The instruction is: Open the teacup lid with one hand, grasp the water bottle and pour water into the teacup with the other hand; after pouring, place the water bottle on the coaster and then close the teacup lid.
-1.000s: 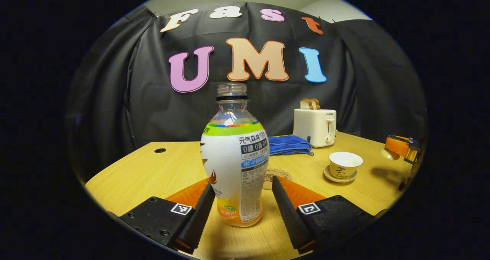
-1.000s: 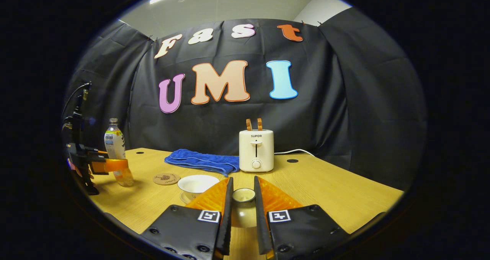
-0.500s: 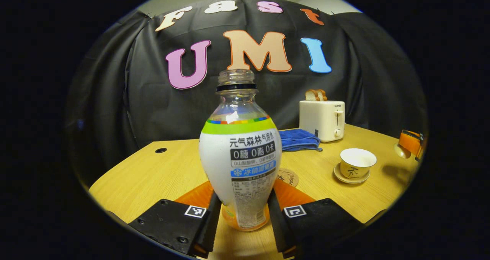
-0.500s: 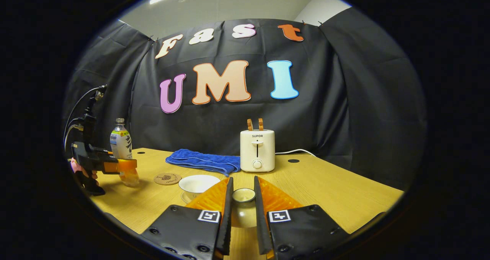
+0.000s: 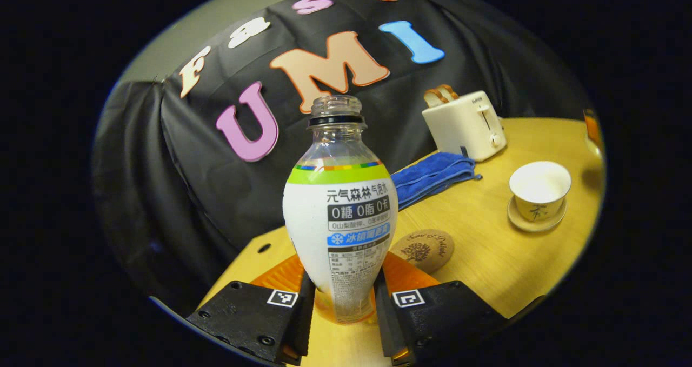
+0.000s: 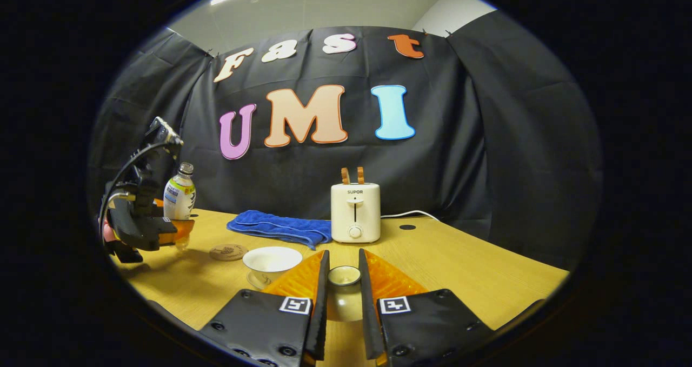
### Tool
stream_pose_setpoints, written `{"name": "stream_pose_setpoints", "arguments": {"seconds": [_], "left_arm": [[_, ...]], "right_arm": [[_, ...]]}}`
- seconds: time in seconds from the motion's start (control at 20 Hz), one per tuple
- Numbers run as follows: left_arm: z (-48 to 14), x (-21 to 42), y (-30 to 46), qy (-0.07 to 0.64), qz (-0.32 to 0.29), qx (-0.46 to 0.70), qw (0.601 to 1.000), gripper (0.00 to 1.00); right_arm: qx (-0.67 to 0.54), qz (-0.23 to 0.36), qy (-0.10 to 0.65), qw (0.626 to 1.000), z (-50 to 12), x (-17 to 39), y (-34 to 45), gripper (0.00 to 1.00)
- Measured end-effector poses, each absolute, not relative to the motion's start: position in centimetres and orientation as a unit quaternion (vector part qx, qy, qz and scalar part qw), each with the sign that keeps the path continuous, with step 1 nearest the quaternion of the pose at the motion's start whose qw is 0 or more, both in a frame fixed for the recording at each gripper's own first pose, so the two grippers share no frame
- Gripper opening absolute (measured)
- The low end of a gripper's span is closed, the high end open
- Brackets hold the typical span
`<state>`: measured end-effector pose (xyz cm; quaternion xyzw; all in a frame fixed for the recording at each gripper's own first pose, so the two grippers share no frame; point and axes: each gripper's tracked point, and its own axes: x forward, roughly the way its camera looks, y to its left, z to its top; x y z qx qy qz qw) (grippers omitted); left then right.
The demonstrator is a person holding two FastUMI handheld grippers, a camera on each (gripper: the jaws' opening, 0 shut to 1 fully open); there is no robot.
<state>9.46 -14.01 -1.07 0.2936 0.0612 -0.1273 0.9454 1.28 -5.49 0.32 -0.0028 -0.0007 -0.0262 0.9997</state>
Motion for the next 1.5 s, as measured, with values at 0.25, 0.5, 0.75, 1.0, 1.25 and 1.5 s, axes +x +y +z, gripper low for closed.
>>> {"name": "stream_pose_setpoints", "arguments": {"seconds": [0.25, 0.5, 0.75, 1.0, 1.25, 1.5], "left_arm": [[0.7, 10.2, -15.5, 0.023, -0.120, 0.469, 0.875, 0.48], [0.8, 9.8, -17.6, 0.008, -0.137, 0.581, 0.802, 0.47], [0.8, 9.3, -18.5, -0.013, -0.145, 0.662, 0.735, 0.47], [1.2, 9.5, -19.7, -0.032, -0.147, 0.716, 0.681, 0.47], [1.6, 10.0, -21.3, -0.053, -0.151, 0.756, 0.634, 0.47], [1.7, 10.1, -21.5, -0.062, -0.152, 0.793, 0.587, 0.48]], "right_arm": [[-0.004, -0.053, -0.001, 0.999, 0.4, 1.6, -8.6, 0.31], [-0.005, -0.075, -0.002, 0.997, 0.5, 1.7, -11.1, 0.31], [-0.005, -0.073, -0.002, 0.997, 0.4, 1.8, -11.2, 0.31], [-0.005, -0.072, -0.002, 0.997, 0.5, 1.8, -11.2, 0.32], [-0.005, -0.073, -0.002, 0.997, 0.4, 1.8, -11.3, 0.31], [-0.005, -0.073, -0.002, 0.997, 0.5, 1.9, -11.4, 0.31]]}}
